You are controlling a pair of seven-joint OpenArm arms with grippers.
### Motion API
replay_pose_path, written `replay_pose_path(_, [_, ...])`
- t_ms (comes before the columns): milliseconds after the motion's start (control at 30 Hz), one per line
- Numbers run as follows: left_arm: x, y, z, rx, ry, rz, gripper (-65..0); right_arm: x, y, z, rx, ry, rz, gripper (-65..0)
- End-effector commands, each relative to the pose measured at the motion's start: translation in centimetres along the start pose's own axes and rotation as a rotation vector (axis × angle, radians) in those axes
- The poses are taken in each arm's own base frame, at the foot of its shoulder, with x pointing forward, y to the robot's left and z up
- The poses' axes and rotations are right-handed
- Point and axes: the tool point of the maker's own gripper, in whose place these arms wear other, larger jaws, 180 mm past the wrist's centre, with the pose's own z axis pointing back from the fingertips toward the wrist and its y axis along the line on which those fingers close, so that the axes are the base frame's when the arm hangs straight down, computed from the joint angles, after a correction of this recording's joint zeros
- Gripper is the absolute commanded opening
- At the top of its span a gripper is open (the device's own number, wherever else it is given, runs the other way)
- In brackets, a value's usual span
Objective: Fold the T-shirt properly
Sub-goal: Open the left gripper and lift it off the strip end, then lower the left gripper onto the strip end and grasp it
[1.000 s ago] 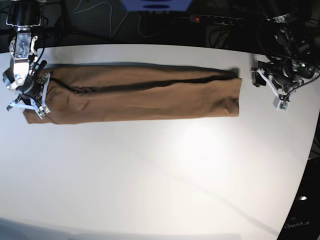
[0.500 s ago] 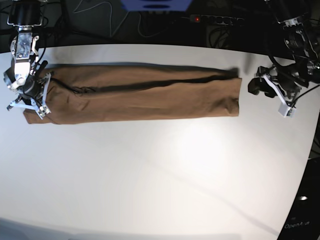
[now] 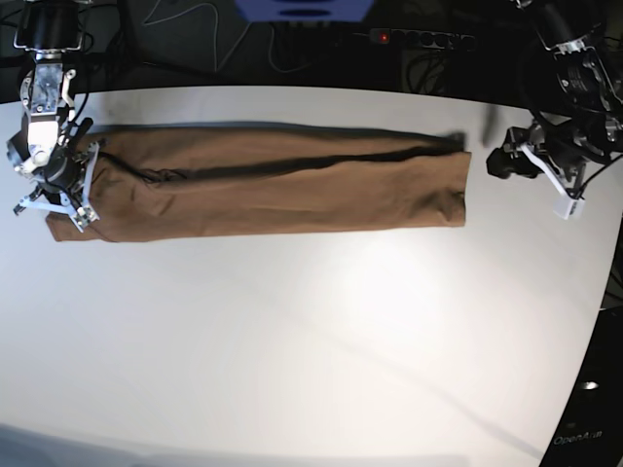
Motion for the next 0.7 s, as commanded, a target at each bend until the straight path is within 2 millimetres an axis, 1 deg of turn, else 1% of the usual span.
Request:
replay_pose_path(0, [1.9,0.2,0.7,0.002,-0.051,-0.022,-25.4,-0.6,1.7,-0.1,0.067,0.012,0.011,-64.9])
replay_pose_path(133, [1.3,-0.7,-0.3,-0.028,-0.018,-0.036,-25.4,-0.6,1.7,-0.1,0.067,0.012,0.011,-64.9])
replay_pose_path(233, [1.0,-1.7,-1.1,-0.054,-0.012,-0.032,-25.4,-0.5,1.8,-0.1,0.068,0.012,0.012,-64.9])
replay_pose_path(400, [0.7,-2.6,-1.7,-0.073,-0.014,-0.019,-25.4,-0.6,1.8,-0.2,0.069,0.013,0.012,-64.9])
replay_pose_path(500, [1.5,-2.7,-1.8,-0.075,-0.029,-0.025,-25.4,-0.6,1.8,-0.2,0.069,0.013,0.012,-64.9])
replay_pose_path(600, [1.6,-2.8,-1.9,-0.077,-0.031,-0.024,-25.4,-0.6,1.8,-0.2,0.069,0.013,0.012,-64.9])
replay_pose_path(667, [1.9,-2.8,-1.9,-0.077,-0.046,-0.025,-25.4,-0.3,2.2,-0.2,0.078,0.01,0.023,-64.9])
